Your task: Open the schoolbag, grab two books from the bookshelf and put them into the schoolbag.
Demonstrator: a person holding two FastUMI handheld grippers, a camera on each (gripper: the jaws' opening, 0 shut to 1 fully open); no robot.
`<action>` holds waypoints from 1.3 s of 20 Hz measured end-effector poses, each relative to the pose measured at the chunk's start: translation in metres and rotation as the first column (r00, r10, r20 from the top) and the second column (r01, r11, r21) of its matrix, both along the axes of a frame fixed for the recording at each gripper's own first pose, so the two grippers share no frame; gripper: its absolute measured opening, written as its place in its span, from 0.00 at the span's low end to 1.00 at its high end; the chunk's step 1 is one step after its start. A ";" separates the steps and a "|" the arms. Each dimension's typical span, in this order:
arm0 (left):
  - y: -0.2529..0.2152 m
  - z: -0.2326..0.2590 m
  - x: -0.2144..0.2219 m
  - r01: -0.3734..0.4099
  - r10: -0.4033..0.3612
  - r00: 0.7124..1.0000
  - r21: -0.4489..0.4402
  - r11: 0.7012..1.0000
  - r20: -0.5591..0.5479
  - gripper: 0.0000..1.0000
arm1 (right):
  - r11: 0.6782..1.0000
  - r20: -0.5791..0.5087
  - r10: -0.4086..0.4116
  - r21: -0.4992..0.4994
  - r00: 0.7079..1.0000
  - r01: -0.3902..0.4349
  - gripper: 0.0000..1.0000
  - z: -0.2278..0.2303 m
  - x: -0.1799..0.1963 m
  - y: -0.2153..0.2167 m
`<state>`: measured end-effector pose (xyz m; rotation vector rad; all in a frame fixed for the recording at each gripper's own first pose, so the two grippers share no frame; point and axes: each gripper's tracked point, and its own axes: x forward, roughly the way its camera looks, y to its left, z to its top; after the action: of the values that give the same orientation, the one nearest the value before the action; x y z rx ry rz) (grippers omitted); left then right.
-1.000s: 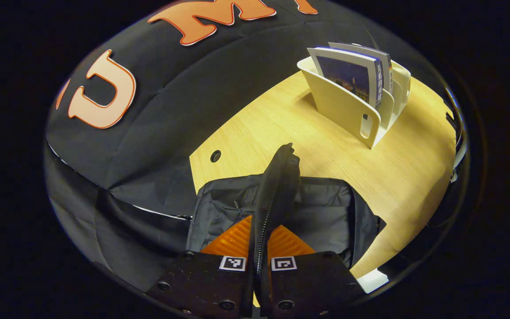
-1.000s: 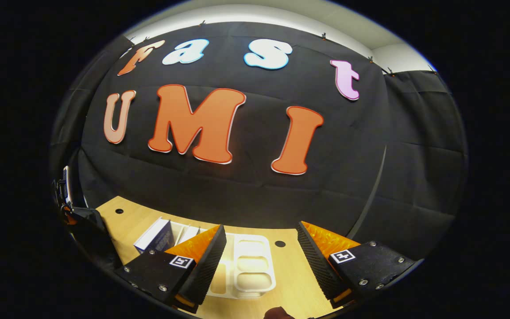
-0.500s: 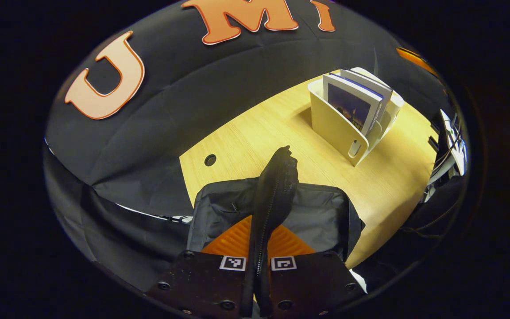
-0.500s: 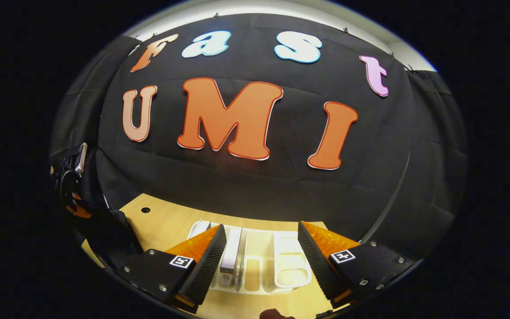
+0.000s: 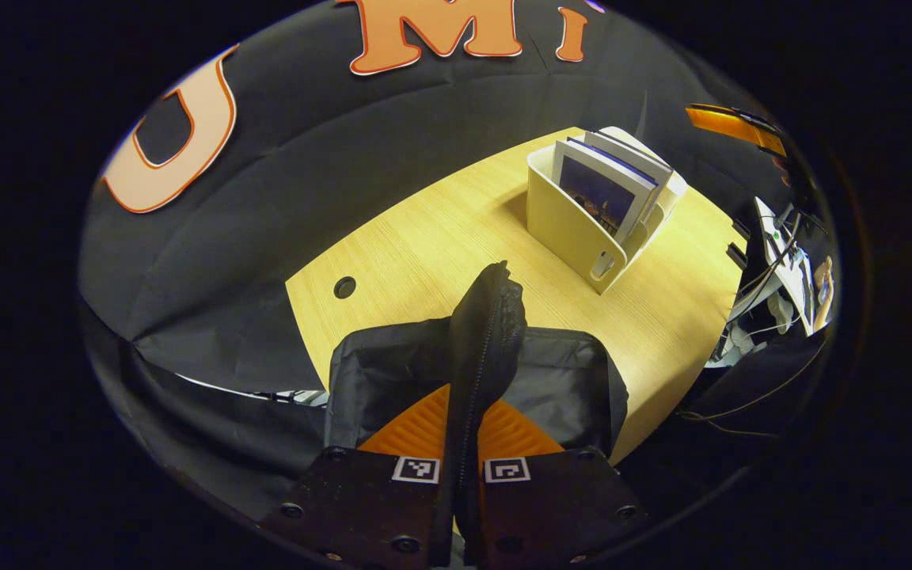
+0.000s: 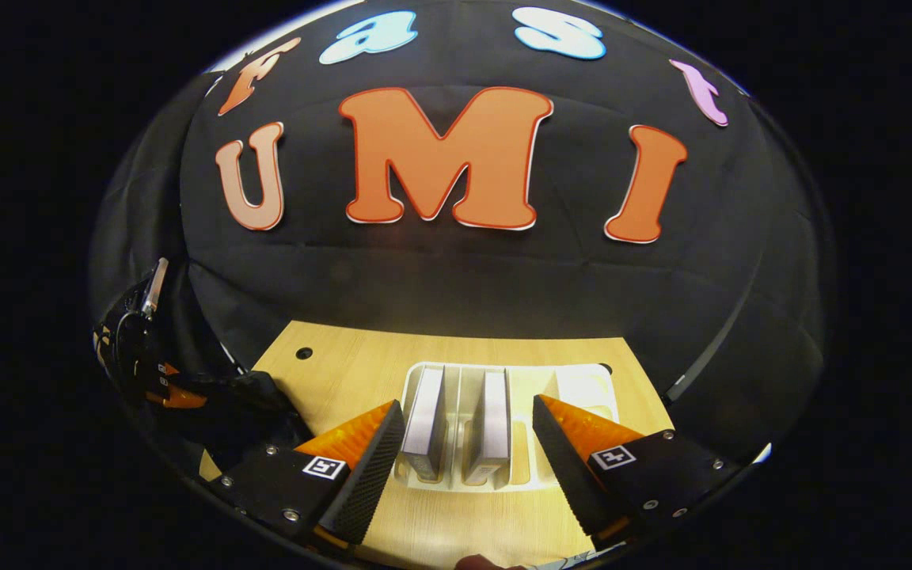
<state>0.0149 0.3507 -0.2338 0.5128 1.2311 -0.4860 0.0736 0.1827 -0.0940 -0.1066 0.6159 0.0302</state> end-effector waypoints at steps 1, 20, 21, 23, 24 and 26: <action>-0.002 0.000 0.002 0.003 -0.003 1.000 -0.004 1.000 0.006 0.07 | 1.000 -0.041 0.010 -0.001 0.999 -0.010 0.97 -0.007 0.003 0.004; -0.018 -0.023 -0.011 -0.147 0.148 0.988 0.018 0.989 -0.037 0.07 | 0.993 -0.632 0.022 0.102 0.775 0.055 0.92 -0.166 0.069 0.023; -0.020 -0.023 -0.012 -0.153 0.154 0.987 0.020 0.988 -0.037 0.07 | 0.994 -0.647 0.013 0.093 0.763 0.062 0.83 -0.170 0.070 0.022; -0.020 -0.024 -0.013 -0.161 0.161 0.986 0.021 0.987 -0.040 0.07 | 0.994 -0.666 0.003 0.084 0.746 0.071 0.71 -0.175 0.072 0.028; -0.020 -0.025 -0.014 -0.163 0.164 0.986 0.022 0.986 -0.042 0.11 | 0.994 -0.673 -0.002 0.080 0.739 0.076 0.65 -0.178 0.073 0.030; -0.020 -0.025 -0.016 -0.169 0.170 0.984 0.023 0.985 -0.044 0.07 | 0.993 -0.684 -0.033 0.058 0.729 0.099 0.50 -0.184 0.072 0.026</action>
<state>-0.0009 0.3309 -0.2591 0.4108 1.3118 -0.3430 0.1453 0.2088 -0.2776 0.0222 1.3664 0.0283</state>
